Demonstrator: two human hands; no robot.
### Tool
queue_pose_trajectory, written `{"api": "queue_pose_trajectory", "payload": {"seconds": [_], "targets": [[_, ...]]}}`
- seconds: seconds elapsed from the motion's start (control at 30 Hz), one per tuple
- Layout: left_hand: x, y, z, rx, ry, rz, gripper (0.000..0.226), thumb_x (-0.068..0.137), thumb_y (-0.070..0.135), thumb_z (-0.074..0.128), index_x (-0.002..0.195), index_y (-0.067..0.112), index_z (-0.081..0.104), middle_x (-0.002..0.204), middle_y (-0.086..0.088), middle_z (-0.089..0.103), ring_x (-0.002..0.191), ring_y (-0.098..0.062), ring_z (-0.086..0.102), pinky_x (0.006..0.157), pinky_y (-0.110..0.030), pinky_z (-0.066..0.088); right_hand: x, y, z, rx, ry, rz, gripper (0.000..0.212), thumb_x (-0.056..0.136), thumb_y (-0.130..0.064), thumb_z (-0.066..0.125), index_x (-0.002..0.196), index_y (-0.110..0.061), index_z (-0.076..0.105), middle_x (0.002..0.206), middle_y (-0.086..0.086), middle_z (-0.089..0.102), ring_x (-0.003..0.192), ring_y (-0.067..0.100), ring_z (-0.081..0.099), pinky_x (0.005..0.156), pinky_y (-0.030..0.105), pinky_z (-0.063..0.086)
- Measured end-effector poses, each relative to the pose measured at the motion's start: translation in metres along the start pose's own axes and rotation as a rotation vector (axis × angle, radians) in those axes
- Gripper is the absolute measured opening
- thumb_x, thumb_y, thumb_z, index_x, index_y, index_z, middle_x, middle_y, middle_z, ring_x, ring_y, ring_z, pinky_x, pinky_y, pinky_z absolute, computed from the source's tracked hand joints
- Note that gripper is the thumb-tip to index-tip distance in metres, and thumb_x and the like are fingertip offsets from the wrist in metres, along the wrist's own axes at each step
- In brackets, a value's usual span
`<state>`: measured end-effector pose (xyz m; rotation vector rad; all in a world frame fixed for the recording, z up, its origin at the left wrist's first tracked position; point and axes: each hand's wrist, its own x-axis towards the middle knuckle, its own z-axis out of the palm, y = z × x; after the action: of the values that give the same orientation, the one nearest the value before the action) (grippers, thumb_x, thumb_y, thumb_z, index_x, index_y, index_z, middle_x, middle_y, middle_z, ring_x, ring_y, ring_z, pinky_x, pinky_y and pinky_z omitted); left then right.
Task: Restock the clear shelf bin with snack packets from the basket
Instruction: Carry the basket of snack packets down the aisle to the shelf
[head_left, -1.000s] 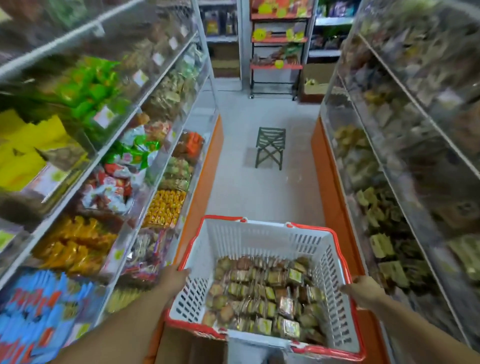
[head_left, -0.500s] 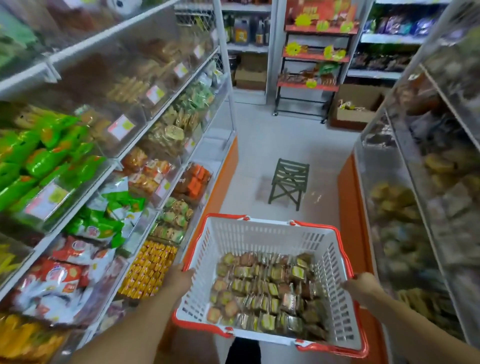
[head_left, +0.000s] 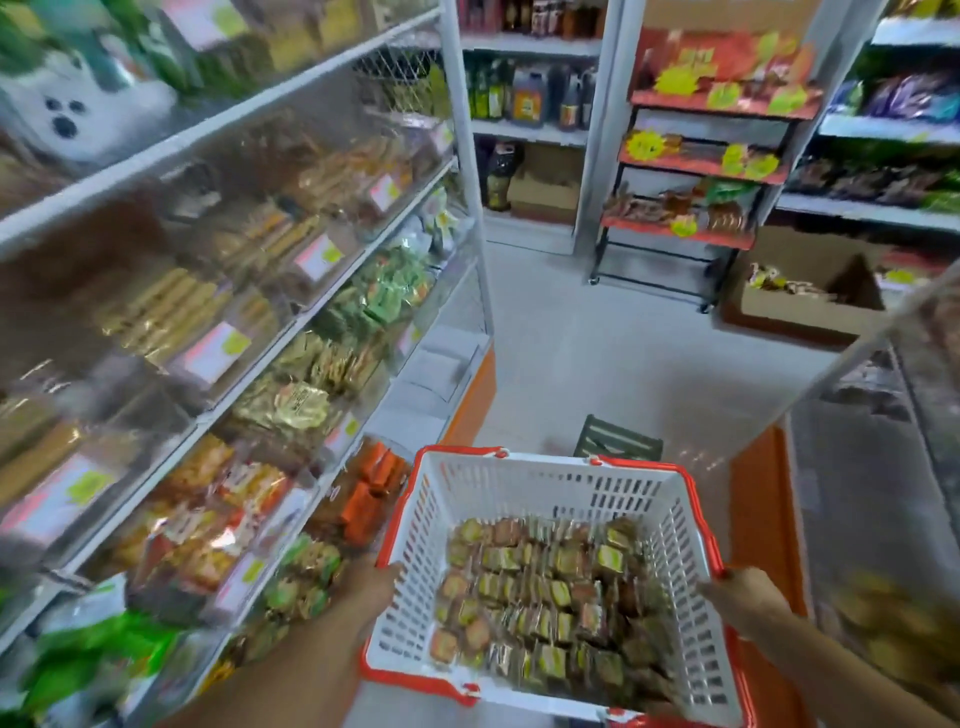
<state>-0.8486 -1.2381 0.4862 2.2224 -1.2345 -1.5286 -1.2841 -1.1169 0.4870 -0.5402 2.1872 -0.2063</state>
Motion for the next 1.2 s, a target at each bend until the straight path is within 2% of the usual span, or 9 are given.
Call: {"api": "queue_pose_trajectory", "payload": {"seconds": [0.1, 0.2, 0.37, 0.5, 0.63, 0.73, 0.87, 0.97, 1.2], "targets": [[0.024, 0.048, 0.023, -0.055, 0.051, -0.045, 0.048, 0.104, 0.014, 0.056, 0.15, 0.002, 0.045, 0.134, -0.023, 0.061, 0.088, -0.029, 0.061, 0.078, -0.035, 0.054, 0.063, -0.055, -0.035, -0.052, 0.002, -0.064, 0.017, 0.095, -0.016, 0.062, 0.09, 0.0, 0.067, 0.067, 0.007, 0.062, 0.05, 0.015, 0.053, 0.037, 0.016, 0.036], [0.043, 0.085, 0.04, -0.163, 0.109, -0.06, 0.051, 0.105, 0.01, 0.055, 0.153, 0.005, 0.04, 0.128, -0.024, 0.063, 0.074, -0.021, 0.06, 0.062, -0.029, 0.052, 0.11, -0.113, -0.07, -0.143, -0.011, -0.141, 0.012, 0.094, -0.017, 0.064, 0.095, -0.006, 0.066, 0.075, 0.006, 0.066, 0.056, 0.014, 0.061, 0.035, 0.015, 0.037], [0.092, 0.132, 0.066, -0.418, 0.224, -0.158, 0.037, 0.099, -0.003, 0.059, 0.135, -0.002, 0.059, 0.122, -0.028, 0.068, 0.105, -0.045, 0.068, 0.096, -0.06, 0.054, 0.195, -0.219, -0.113, -0.273, -0.012, -0.275, 0.018, 0.087, -0.008, 0.068, 0.103, -0.002, 0.072, 0.082, 0.014, 0.071, 0.076, 0.028, 0.067, 0.066, 0.032, 0.053], [0.139, 0.149, 0.088, -0.493, 0.311, -0.216, 0.031, 0.095, 0.002, 0.068, 0.124, -0.008, 0.067, 0.114, -0.025, 0.072, 0.095, -0.035, 0.07, 0.086, -0.042, 0.057, 0.266, -0.303, -0.119, -0.357, -0.013, -0.347, 0.021, 0.084, -0.002, 0.071, 0.103, 0.008, 0.073, 0.064, 0.012, 0.062, 0.062, 0.027, 0.06, 0.061, 0.033, 0.047], [0.17, 0.166, 0.096, -0.484, 0.307, -0.171, 0.027, 0.095, 0.01, 0.068, 0.122, 0.013, 0.071, 0.112, -0.008, 0.073, 0.083, -0.015, 0.066, 0.066, -0.025, 0.049, 0.306, -0.38, -0.117, -0.444, -0.037, -0.413, 0.015, 0.084, -0.007, 0.075, 0.096, 0.003, 0.074, 0.056, 0.007, 0.062, 0.052, 0.022, 0.058, 0.047, 0.023, 0.045], [0.175, 0.178, 0.103, -0.548, 0.371, -0.283, 0.023, 0.093, 0.011, 0.072, 0.115, 0.005, 0.074, 0.102, -0.012, 0.073, 0.08, -0.021, 0.065, 0.067, -0.031, 0.05, 0.315, -0.428, -0.12, -0.507, -0.065, -0.457, 0.018, 0.088, -0.011, 0.072, 0.098, 0.004, 0.072, 0.074, 0.011, 0.066, 0.064, 0.024, 0.059, 0.057, 0.027, 0.043], [0.183, 0.184, 0.106, -0.704, 0.385, -0.357, 0.024, 0.093, 0.006, 0.071, 0.117, 0.0, 0.071, 0.108, -0.024, 0.073, 0.097, -0.037, 0.07, 0.089, -0.05, 0.055, 0.313, -0.485, -0.113, -0.629, -0.082, -0.546, 0.017, 0.09, -0.015, 0.068, 0.101, -0.004, 0.073, 0.086, 0.013, 0.072, 0.073, 0.025, 0.065, 0.059, 0.028, 0.046], [0.188, 0.187, 0.112, -0.718, 0.405, -0.393, 0.026, 0.095, 0.01, 0.069, 0.12, 0.004, 0.071, 0.108, -0.019, 0.073, 0.098, -0.036, 0.069, 0.089, -0.044, 0.055, 0.318, -0.513, -0.103, -0.7, -0.106, -0.568, 0.017, 0.09, -0.018, 0.064, 0.102, -0.008, 0.072, 0.09, 0.013, 0.073, 0.08, 0.027, 0.068, 0.065, 0.029, 0.05], [0.197, 0.188, 0.133, -0.789, 0.493, -0.501, 0.023, 0.093, 0.013, 0.069, 0.116, 0.01, 0.072, 0.103, -0.013, 0.075, 0.092, -0.034, 0.071, 0.086, -0.044, 0.058, 0.344, -0.552, -0.079, -0.847, -0.167, -0.634, 0.014, 0.088, -0.011, 0.062, 0.095, -0.003, 0.07, 0.08, 0.01, 0.07, 0.068, 0.023, 0.065, 0.056, 0.027, 0.047]]}}
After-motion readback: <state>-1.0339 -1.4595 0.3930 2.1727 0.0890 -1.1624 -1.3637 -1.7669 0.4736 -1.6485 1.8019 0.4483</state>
